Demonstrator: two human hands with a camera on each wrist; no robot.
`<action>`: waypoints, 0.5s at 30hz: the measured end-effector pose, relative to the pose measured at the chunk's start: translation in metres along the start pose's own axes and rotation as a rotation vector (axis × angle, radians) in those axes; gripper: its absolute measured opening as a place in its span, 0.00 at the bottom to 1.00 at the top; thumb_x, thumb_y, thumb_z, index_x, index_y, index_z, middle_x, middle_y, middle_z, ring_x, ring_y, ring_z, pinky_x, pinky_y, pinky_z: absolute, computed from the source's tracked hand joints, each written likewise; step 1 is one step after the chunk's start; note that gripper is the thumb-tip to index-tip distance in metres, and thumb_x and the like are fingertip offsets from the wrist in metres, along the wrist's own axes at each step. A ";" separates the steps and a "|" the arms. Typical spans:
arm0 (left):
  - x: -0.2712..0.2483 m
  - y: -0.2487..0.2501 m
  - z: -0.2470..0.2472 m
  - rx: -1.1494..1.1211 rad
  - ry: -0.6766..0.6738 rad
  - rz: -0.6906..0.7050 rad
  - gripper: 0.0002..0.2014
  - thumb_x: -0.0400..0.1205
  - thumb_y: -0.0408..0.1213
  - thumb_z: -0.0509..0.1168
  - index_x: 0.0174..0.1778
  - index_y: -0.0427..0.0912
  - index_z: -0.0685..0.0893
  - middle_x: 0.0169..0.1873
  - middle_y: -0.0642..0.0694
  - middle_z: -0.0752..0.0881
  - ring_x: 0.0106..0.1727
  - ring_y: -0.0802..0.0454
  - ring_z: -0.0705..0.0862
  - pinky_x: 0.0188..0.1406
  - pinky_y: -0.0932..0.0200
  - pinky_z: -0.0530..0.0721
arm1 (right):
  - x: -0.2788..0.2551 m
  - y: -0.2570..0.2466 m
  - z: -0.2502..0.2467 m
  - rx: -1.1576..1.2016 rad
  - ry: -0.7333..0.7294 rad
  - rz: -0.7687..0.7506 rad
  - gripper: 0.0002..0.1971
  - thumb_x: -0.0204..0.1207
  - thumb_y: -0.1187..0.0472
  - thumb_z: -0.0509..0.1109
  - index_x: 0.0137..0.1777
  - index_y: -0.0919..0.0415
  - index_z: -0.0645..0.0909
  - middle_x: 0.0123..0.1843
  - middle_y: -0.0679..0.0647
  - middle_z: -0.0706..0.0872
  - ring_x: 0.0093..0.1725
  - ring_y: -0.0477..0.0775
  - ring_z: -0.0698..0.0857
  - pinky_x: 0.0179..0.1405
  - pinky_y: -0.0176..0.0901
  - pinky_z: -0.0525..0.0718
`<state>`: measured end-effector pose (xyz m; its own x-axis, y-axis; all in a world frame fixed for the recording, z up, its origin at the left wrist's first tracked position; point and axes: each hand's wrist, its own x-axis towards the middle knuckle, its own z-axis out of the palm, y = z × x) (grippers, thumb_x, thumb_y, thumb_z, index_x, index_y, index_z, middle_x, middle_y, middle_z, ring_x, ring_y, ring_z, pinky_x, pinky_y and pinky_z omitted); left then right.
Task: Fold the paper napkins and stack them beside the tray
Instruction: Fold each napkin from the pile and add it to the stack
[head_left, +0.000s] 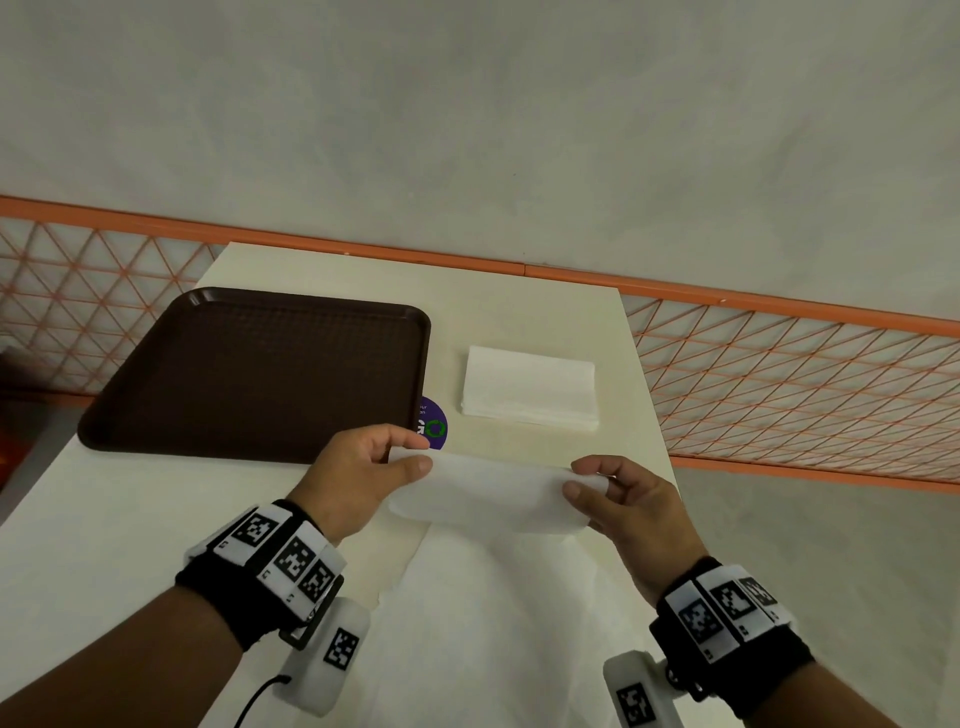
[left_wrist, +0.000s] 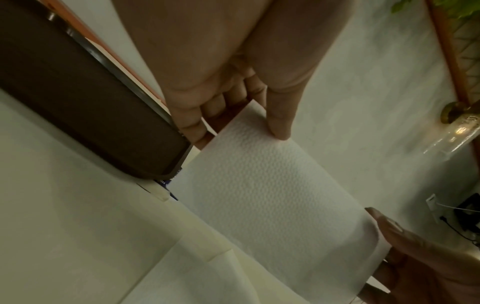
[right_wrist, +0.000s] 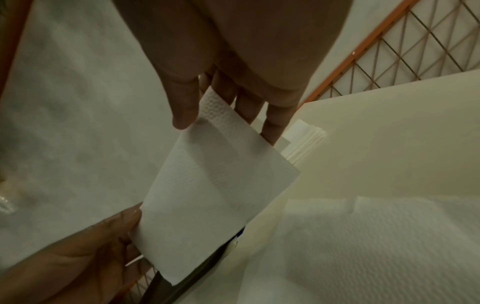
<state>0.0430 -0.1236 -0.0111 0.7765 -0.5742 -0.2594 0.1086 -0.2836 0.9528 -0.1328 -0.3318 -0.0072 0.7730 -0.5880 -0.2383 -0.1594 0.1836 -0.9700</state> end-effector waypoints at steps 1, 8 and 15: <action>0.001 0.001 0.001 -0.006 0.006 -0.001 0.06 0.77 0.30 0.72 0.47 0.44 0.88 0.39 0.47 0.92 0.41 0.52 0.90 0.41 0.59 0.86 | 0.001 -0.001 0.000 0.013 0.013 0.009 0.07 0.71 0.73 0.75 0.45 0.62 0.85 0.35 0.52 0.90 0.34 0.46 0.86 0.41 0.43 0.83; 0.007 0.003 0.006 0.201 0.136 0.120 0.05 0.73 0.35 0.76 0.39 0.51 0.90 0.47 0.53 0.84 0.45 0.54 0.83 0.48 0.63 0.80 | 0.017 0.001 -0.010 -0.094 0.066 -0.016 0.06 0.71 0.73 0.76 0.39 0.63 0.86 0.33 0.55 0.88 0.33 0.49 0.84 0.44 0.48 0.83; 0.003 0.029 0.010 0.437 0.045 0.360 0.03 0.77 0.37 0.73 0.44 0.50 0.88 0.50 0.66 0.84 0.52 0.73 0.81 0.53 0.79 0.75 | 0.030 0.004 -0.030 -0.444 0.031 -0.028 0.01 0.73 0.61 0.77 0.43 0.56 0.88 0.37 0.50 0.90 0.40 0.50 0.86 0.43 0.39 0.85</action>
<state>0.0426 -0.1416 0.0144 0.7440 -0.6626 0.0859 -0.4274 -0.3731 0.8235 -0.1282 -0.3724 -0.0199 0.7630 -0.6127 -0.2062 -0.3921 -0.1851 -0.9011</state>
